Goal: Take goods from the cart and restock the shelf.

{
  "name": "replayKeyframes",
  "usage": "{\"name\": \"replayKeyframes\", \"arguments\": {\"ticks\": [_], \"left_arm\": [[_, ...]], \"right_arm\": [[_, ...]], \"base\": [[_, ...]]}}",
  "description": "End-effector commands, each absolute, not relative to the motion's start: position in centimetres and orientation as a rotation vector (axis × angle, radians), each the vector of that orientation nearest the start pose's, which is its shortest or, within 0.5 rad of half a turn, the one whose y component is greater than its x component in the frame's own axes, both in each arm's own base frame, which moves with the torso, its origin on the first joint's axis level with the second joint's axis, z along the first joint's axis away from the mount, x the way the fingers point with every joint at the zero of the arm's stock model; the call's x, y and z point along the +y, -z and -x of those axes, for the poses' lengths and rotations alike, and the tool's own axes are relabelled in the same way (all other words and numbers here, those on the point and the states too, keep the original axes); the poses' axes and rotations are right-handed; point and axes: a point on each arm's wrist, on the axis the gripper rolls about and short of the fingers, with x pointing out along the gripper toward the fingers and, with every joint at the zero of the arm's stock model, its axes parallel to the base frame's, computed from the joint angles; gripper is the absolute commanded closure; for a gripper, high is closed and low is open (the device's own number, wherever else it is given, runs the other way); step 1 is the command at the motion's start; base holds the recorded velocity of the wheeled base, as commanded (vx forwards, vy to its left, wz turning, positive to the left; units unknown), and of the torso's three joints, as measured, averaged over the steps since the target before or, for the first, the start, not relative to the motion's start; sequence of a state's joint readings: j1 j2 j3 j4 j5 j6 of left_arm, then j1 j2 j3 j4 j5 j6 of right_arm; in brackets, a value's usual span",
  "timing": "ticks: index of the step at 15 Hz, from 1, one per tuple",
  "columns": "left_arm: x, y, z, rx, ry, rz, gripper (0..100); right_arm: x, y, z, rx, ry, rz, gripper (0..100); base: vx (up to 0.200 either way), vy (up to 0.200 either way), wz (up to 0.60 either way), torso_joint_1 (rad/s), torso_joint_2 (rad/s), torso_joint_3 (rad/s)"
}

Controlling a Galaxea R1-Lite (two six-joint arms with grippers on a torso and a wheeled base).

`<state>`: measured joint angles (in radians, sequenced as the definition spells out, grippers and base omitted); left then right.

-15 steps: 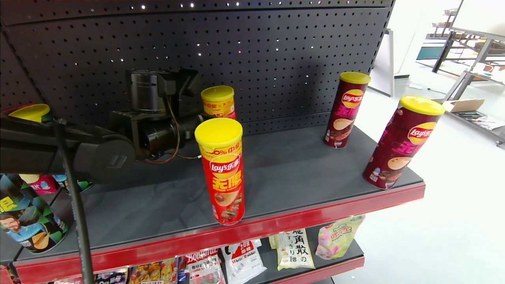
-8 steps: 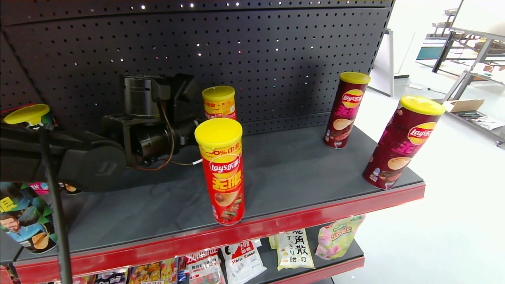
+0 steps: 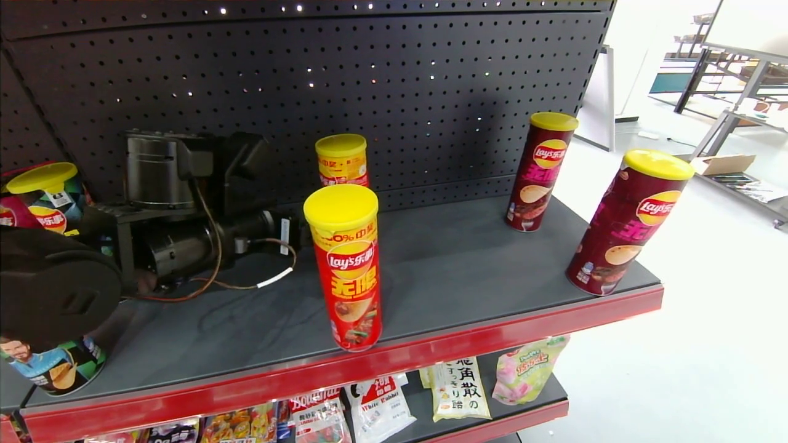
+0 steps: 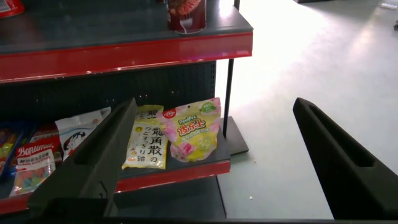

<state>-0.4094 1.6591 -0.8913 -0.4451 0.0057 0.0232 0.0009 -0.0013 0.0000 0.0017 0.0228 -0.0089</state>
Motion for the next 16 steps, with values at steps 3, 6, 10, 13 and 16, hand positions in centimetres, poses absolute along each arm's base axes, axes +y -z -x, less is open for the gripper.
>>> {"name": "replayKeyframes", "arguments": {"ticks": [3,6,10,13,16], "left_arm": [[-7.5,-21.6,-18.7,0.3,0.392,-0.081,0],[-4.9,-22.5,-11.6,0.297,0.476,-0.069,0],[-1.0,-22.5,-1.8,0.205,0.513,-0.048,0],[1.0,-20.5,3.2,0.126,0.472,-0.041,0],[1.9,-19.4,4.1,0.113,0.251,0.028,0]], "right_arm": [[0.0,-7.5,2.3,0.001,-0.025,0.009,0],[0.0,-7.5,2.3,0.001,-0.025,0.009,0],[0.0,-7.5,2.3,0.001,-0.025,0.009,0],[0.0,-7.5,2.3,0.001,-0.025,0.009,0],[0.0,-7.5,2.3,0.001,-0.025,0.009,0]], "base": [[0.0,0.0,0.0,0.0,0.0,0.0],[0.0,0.0,0.0,0.0,0.0,0.0],[0.0,0.0,0.0,0.0,0.0,0.0],[0.0,0.0,0.0,0.0,0.0,0.0],[0.0,0.0,0.0,0.0,0.0,0.0]]}}
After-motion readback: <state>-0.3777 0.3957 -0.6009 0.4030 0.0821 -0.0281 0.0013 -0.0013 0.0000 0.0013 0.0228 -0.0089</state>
